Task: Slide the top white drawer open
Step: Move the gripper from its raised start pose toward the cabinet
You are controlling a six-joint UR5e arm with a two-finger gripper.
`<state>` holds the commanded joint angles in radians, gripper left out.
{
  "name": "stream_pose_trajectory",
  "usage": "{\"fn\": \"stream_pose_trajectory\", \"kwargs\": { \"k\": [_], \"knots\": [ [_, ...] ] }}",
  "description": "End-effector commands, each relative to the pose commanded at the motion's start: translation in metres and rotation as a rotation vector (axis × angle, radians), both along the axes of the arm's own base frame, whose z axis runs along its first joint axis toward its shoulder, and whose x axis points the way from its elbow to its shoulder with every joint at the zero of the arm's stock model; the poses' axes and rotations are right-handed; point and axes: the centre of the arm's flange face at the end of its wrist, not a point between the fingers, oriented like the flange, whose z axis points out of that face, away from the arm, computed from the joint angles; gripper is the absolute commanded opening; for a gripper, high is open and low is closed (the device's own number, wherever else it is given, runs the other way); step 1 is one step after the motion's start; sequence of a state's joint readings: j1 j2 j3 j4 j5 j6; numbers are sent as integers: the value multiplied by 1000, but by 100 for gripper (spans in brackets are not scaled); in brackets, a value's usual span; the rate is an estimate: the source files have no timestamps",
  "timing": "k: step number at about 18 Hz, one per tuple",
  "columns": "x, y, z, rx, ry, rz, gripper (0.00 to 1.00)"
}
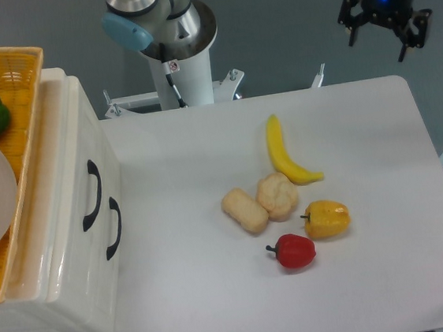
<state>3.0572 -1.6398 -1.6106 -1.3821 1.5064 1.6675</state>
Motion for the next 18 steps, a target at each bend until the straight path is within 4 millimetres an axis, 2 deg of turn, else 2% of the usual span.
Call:
{"fn": "stream_pose_trajectory", "kwargs": {
  "k": [9, 16, 18],
  "knots": [
    [6, 16, -3, 7, -7, -8, 100],
    [4, 26, -16, 11, -38, 42, 100],
    [7, 38, -21, 3, -48, 39, 100]
  ]
}}
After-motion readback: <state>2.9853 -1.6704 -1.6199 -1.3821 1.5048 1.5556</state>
